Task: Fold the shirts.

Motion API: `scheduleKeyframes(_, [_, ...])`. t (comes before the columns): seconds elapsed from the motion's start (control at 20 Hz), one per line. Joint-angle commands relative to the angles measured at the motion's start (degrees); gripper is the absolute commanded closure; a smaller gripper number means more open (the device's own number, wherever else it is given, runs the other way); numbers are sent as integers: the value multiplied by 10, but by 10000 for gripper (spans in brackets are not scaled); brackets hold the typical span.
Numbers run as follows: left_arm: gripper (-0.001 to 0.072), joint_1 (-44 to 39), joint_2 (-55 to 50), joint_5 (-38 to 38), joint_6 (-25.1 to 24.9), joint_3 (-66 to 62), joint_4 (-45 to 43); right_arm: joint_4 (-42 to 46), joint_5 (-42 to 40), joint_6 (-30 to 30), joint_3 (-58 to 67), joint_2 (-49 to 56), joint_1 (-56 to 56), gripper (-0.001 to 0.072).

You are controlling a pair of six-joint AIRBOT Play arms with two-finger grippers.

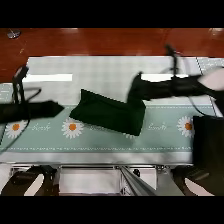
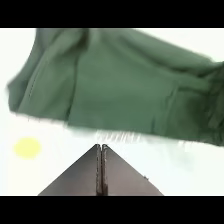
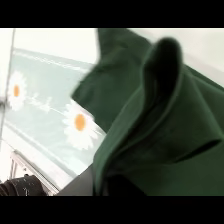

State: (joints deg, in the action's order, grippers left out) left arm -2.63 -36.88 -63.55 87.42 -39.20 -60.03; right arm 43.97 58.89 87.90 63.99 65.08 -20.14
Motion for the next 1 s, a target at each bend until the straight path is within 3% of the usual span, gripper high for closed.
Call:
scheduleKeyframes(0.0, [687,12,114,-1,44,115,-2,-2,-50,0,135,183,-106,689])
scheduleKeyframes(0.3, [687,12,113,-2,44,128,0,-5,-51,26,349,421,-177,689])
scheduleKeyframes(0.35, [687,12,113,-1,44,128,0,-16,-49,34,370,446,-181,615])
scheduleKeyframes(0.4, [687,12,112,0,44,128,0,-38,-46,34,385,466,-182,331])
scheduleKeyframes(0.45, [687,12,113,2,44,128,0,-61,-32,24,395,476,-181,126])
scheduleKeyframes(0.5, [687,12,112,2,43,128,0,-73,-5,2,405,478,-175,86])
scheduleKeyframes(0.75, [687,12,112,5,43,128,0,-47,241,-9,459,409,-44,86])
scheduleKeyframes(0.85, [687,12,112,5,44,128,0,36,313,-12,459,330,20,86])
scheduleKeyframes(0.95, [687,12,112,5,44,128,0,189,330,-17,419,231,56,86])
